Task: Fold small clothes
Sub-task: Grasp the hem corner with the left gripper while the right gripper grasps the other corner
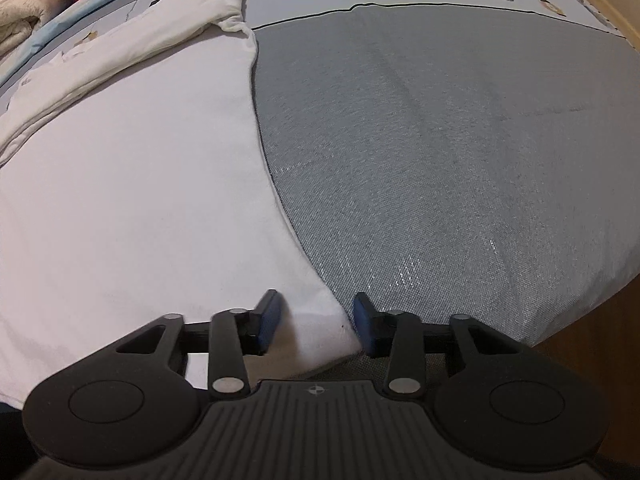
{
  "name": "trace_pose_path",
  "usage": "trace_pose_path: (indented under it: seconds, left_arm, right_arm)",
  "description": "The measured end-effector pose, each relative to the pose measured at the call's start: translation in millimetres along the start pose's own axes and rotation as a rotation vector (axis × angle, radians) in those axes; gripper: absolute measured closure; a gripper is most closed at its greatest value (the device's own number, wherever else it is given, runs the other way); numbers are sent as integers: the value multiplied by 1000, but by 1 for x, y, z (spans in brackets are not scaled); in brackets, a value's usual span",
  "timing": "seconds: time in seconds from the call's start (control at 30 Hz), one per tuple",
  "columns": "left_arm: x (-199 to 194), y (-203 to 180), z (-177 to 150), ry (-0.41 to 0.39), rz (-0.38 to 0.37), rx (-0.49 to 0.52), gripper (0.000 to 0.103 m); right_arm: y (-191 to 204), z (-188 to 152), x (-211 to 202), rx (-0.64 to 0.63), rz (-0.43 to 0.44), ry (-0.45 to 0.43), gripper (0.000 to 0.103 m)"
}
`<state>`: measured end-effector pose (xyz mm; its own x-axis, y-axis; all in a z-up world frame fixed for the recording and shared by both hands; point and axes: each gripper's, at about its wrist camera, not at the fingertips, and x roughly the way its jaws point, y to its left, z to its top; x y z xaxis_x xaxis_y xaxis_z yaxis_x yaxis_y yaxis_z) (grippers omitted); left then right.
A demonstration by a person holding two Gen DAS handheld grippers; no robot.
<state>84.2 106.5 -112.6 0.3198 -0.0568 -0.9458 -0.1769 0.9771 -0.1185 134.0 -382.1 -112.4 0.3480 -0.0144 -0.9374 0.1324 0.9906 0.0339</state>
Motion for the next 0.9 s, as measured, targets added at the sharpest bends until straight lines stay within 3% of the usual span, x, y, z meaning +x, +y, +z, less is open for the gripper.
trace_pose_path:
  seconds: [0.3, 0.37, 0.4, 0.43, 0.53, 0.6, 0.7, 0.77, 0.9]
  left_arm:
    - [-5, -4, -1, 14, 7, 17, 82]
    - [-4, -5, 2, 7, 6, 23, 91]
    - [-6, -6, 3, -8, 4, 26, 99]
    - [-10, -6, 4, -38, 7, 27, 99]
    - [-24, -7, 7, -117, 8, 34, 99]
    - [-20, -5, 8, -87, 3, 19, 99]
    - [-9, -7, 6, -1, 10, 30, 96]
    - [-9, -10, 6, -2, 11, 47, 91]
    - [-9, -11, 4, 1, 11, 49, 90]
  right_arm:
    - [1, 1, 0, -22, 14, 12, 79]
    - [2, -1, -2, -28, 12, 13, 83]
    - [2, -1, -2, -29, 16, 13, 89]
    - [2, 1, -1, -26, 24, 12, 95]
    - [-1, 5, -11, 4, 85, -47, 97]
    - [-3, 7, -18, 13, 112, -80, 97]
    - [-6, 5, -8, 19, 66, -26, 97]
    - [-8, 3, 1, 10, 34, 23, 96]
    - [-7, 4, 1, -12, 28, 20, 94]
